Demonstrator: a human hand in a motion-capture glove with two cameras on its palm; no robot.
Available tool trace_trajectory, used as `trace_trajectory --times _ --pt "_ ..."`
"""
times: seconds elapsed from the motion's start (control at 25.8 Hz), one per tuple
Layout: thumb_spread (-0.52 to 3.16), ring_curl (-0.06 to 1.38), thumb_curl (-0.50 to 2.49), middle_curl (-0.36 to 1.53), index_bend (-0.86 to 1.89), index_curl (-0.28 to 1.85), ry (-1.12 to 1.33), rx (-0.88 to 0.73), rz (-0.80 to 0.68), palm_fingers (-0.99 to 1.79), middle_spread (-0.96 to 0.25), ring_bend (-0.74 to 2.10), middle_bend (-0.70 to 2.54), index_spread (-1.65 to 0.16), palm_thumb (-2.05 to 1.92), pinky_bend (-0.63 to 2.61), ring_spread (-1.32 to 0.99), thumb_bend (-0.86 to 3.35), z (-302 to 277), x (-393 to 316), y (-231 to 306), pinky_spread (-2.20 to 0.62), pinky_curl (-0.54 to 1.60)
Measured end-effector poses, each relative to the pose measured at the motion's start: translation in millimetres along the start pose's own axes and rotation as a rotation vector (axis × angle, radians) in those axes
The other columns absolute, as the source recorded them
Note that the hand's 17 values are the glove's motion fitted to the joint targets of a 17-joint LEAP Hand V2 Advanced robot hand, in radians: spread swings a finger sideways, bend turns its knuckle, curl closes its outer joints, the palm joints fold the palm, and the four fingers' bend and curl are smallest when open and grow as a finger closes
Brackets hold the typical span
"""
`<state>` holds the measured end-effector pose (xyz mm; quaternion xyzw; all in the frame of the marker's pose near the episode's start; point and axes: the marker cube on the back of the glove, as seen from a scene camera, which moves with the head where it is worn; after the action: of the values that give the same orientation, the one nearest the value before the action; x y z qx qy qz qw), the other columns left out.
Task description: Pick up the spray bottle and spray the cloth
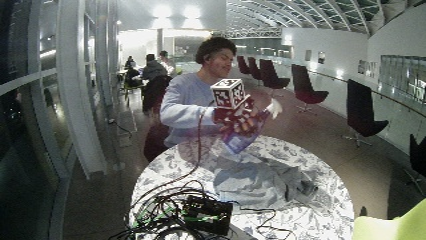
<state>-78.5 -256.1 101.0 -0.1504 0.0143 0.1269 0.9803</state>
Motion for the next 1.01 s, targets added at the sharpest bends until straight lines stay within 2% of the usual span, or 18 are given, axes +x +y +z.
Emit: trace_trajectory --times 0.16,0.31,0.58,0.89,1.01 --pt "0.84 0.39 0.43 0.43 0.07 0.05 -0.321 0.069 -0.042 0.91 -0.1 0.65 0.4 -0.35 0.95 0.54 -0.06 -0.02 51 -42 -18 -0.05 0.39" --pt "0.83 0.39 0.46 0.42 0.1 0.08 -0.455 0.063 -0.046 0.88 -0.09 0.63 0.36 -0.33 1.0 0.5 -0.04 0.0 104 -68 -26 0.02 0.38" --pt "0.8 0.37 0.49 0.41 0.1 0.11 -0.46 0.021 -0.036 0.86 -0.07 0.6 0.33 -0.3 1.06 0.45 -0.01 -0.01 174 -85 -22 0.1 0.36" --pt "0.8 0.36 0.51 0.41 0.08 0.13 -0.411 -0.009 -0.087 0.85 -0.07 0.59 0.31 -0.29 1.05 0.43 0.0 -0.03 190 -81 -3 0.13 0.35" --pt "0.83 0.36 0.5 0.41 0.03 0.12 -0.392 -0.047 -0.105 0.61 -0.07 0.52 0.26 -0.3 1.01 0.49 -0.01 -0.04 182 -80 10 0.15 0.38"
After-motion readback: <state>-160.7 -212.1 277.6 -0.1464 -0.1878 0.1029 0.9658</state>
